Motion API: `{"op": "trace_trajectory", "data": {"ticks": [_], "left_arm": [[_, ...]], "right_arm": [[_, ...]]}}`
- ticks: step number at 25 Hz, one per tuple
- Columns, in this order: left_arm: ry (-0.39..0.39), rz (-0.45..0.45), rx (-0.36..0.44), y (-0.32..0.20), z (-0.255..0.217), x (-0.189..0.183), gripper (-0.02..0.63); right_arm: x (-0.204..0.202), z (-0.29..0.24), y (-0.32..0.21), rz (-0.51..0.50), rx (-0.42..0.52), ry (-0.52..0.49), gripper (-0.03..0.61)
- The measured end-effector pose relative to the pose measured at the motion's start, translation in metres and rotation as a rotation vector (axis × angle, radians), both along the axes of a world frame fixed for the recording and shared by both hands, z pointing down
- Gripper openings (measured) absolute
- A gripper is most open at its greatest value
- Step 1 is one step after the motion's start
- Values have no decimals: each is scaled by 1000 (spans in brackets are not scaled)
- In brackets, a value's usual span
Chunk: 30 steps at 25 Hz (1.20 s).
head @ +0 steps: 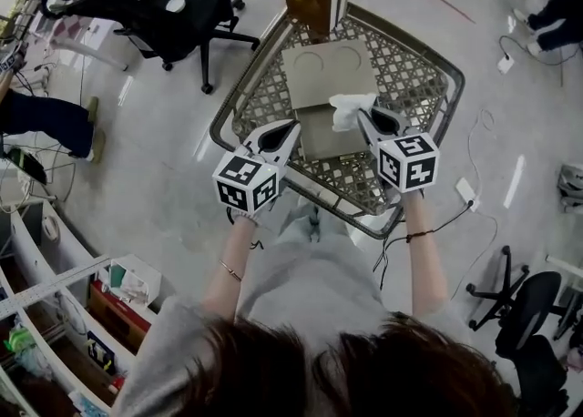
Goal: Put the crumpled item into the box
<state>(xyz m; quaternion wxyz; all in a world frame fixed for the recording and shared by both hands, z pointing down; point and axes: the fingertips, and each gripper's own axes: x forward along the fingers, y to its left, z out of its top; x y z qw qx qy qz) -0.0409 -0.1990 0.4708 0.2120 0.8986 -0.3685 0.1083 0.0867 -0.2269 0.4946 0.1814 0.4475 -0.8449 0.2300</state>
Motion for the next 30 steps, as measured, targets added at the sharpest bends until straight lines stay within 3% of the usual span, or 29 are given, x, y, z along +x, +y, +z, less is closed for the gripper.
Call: {"op": "trace_trajectory", "data": {"ticks": [21, 30], "left_arm": [[6, 79, -202, -13, 89, 11, 17], [10, 86, -253, -13, 111, 18, 17]], "right_arm": [[-27, 103, -10, -55, -283, 5, 55], [-33, 133, -11, -74, -393, 30, 55]]}}
